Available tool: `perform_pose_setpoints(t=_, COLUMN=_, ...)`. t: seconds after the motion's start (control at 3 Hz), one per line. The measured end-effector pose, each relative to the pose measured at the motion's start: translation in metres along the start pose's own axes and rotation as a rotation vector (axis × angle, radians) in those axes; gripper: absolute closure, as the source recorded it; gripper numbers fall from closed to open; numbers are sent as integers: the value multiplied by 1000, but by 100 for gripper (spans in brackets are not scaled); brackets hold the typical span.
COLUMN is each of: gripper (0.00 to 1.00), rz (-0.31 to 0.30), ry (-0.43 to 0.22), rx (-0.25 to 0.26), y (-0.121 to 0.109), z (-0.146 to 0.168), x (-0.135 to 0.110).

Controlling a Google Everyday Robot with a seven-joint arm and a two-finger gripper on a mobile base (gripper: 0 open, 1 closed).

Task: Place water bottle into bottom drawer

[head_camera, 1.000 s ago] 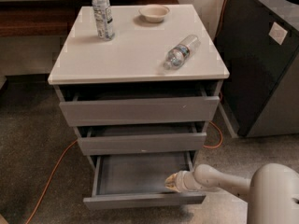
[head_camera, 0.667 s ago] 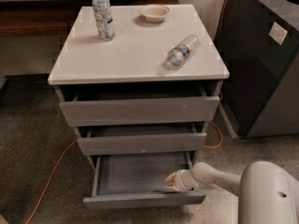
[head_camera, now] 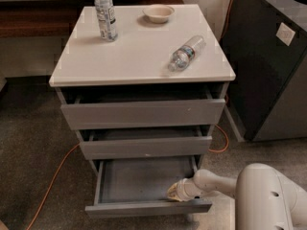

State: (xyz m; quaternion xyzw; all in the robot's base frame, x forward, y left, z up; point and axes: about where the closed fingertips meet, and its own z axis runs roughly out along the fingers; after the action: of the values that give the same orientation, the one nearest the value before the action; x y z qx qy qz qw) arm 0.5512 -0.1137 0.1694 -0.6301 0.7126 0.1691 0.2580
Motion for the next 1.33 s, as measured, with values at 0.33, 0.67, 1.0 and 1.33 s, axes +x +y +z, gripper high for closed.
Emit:
perform_pose_setpoints(t=0.33, gripper=100, rz=10, ry=-11, rx=-35, y=20, z=6, x=-5)
perform_pose_setpoints(t=0.67, gripper=100, rz=10, ry=-11, rx=-35, y=20, z=5, x=-6)
perform_pose_setpoints(t=1.0, gripper=100, rz=17, ry=-21, rx=-57, y=41, z=4, x=-11)
perform_pose_setpoints(t=1.33, gripper=100, rz=17, ry=-35, rx=-82, y=71, z=0, x=-21)
